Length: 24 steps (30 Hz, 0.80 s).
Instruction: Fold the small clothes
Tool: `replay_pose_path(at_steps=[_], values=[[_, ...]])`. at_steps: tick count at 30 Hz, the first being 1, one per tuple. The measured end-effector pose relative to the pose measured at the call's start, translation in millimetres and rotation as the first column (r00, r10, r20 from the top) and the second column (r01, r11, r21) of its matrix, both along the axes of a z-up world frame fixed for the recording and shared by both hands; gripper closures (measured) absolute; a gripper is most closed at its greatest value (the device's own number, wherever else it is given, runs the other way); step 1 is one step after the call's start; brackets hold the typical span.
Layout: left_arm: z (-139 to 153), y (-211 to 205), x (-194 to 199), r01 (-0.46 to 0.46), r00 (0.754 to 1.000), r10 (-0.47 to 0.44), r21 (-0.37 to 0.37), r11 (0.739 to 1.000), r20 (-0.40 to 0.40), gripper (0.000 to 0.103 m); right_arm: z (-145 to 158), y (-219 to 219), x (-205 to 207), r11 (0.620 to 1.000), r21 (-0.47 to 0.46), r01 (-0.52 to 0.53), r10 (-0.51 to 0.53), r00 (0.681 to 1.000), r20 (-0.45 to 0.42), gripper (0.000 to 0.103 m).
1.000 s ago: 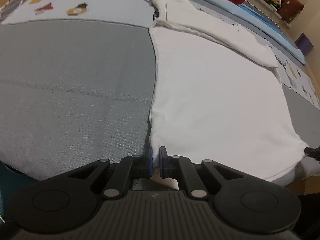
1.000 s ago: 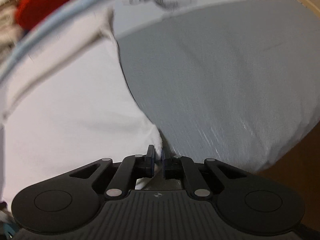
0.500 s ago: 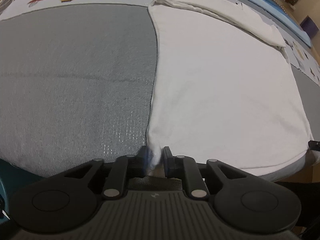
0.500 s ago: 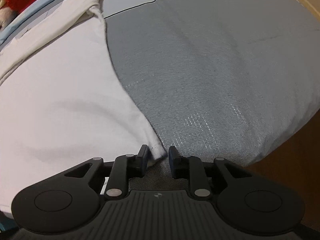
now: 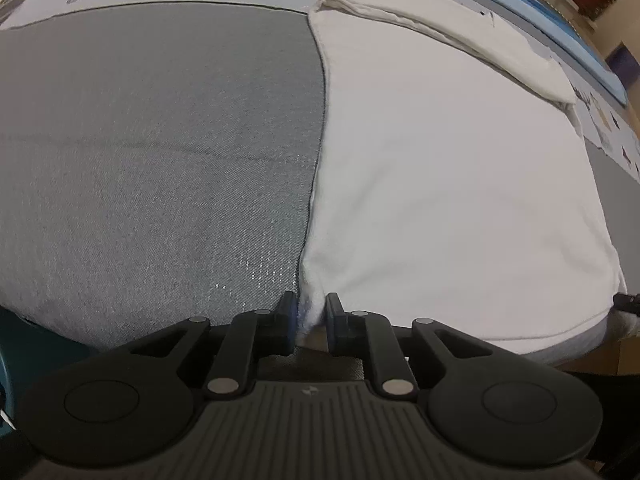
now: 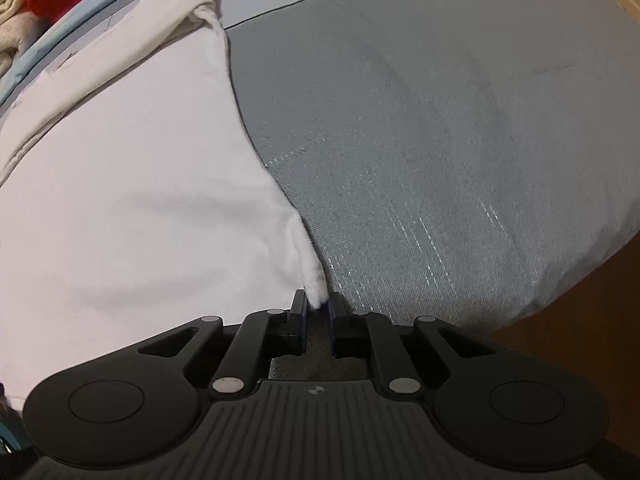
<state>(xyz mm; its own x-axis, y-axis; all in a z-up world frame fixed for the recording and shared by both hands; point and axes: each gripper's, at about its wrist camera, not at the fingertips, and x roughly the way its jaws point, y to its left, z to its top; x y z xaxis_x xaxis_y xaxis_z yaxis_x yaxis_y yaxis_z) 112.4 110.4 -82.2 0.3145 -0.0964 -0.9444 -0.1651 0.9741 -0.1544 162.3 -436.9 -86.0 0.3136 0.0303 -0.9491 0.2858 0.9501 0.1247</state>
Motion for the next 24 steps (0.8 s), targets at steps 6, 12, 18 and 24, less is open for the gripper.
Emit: replay_pose_path(at_steps=[6, 12, 18, 24], values=[[4, -5, -5, 0.009, 1.000, -0.009, 0.019, 1.000, 0.005, 0.086, -1, 1, 2, 1.000, -0.002, -0.005, 0.005, 1.000, 0.001, 0.092], [0, -5, -2, -0.011, 1.000, 0.011, 0.021, 1.000, 0.009, 0.083, 6, -2, -3, 1.000, -0.023, 0.021, -0.020, 1.000, 0.019, 0.083], [1, -7, -1, -0.021, 1.000, 0.021, 0.026, 0.999, 0.010, 0.077, 6, 2, -2, 0.998, -0.070, 0.007, -0.006, 1.000, 0.027, 0.070], [-1, -10, -1, 0.002, 1.000, -0.002, 0.037, 0.999, 0.008, 0.077, 2, 9, 1, 0.995, -0.091, -0.029, 0.031, 0.999, 0.017, 0.069]])
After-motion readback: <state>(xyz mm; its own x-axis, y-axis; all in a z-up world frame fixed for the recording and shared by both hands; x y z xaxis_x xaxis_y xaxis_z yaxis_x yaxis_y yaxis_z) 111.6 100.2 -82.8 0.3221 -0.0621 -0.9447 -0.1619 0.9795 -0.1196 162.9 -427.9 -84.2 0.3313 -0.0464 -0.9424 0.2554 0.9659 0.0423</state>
